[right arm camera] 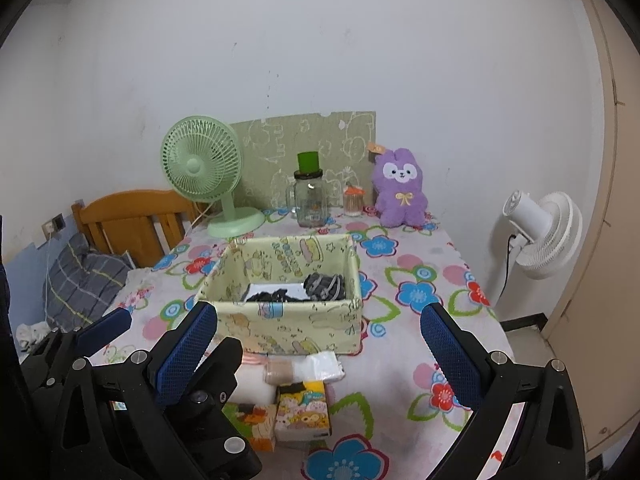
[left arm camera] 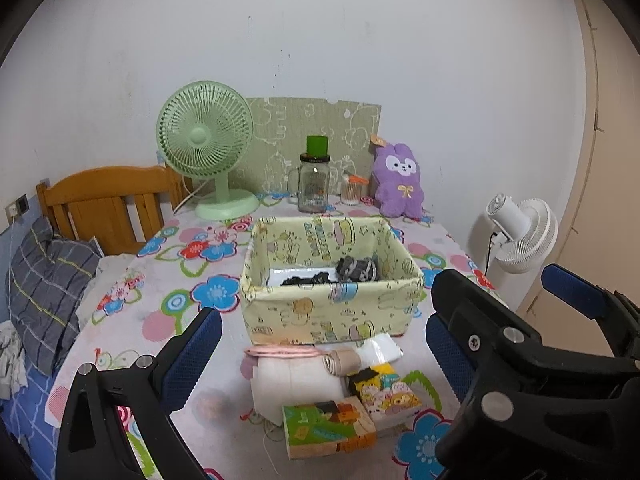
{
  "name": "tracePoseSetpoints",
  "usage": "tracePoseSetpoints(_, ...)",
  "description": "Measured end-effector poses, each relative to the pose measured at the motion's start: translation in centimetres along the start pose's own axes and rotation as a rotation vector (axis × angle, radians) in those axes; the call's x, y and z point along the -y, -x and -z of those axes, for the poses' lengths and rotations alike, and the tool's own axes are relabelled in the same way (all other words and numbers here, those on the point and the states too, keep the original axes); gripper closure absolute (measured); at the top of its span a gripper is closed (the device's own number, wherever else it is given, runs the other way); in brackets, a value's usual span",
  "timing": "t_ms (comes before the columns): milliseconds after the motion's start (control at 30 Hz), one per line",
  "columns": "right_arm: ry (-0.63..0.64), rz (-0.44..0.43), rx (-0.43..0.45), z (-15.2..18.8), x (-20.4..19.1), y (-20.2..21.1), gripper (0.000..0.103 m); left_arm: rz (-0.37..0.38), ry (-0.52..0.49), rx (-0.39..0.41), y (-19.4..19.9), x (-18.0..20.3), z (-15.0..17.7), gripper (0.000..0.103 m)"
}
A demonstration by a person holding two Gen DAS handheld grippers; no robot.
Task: Organize soft objects
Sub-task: 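Move the right tool toward the cartoon-printed tissue pack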
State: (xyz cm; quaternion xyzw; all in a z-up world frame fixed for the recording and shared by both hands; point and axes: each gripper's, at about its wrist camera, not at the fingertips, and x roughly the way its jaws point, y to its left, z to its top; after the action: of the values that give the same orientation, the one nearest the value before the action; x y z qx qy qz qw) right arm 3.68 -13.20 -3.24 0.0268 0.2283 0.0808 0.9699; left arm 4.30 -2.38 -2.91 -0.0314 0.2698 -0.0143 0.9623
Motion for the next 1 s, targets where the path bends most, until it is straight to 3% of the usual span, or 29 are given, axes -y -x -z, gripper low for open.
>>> tracePoseSetpoints(1000,-0.012,-0.044,-0.08,6.8,1.1,-2.9,0.001,-0.008,0.02,-0.11,-3.6,0.2,6.2,0.0)
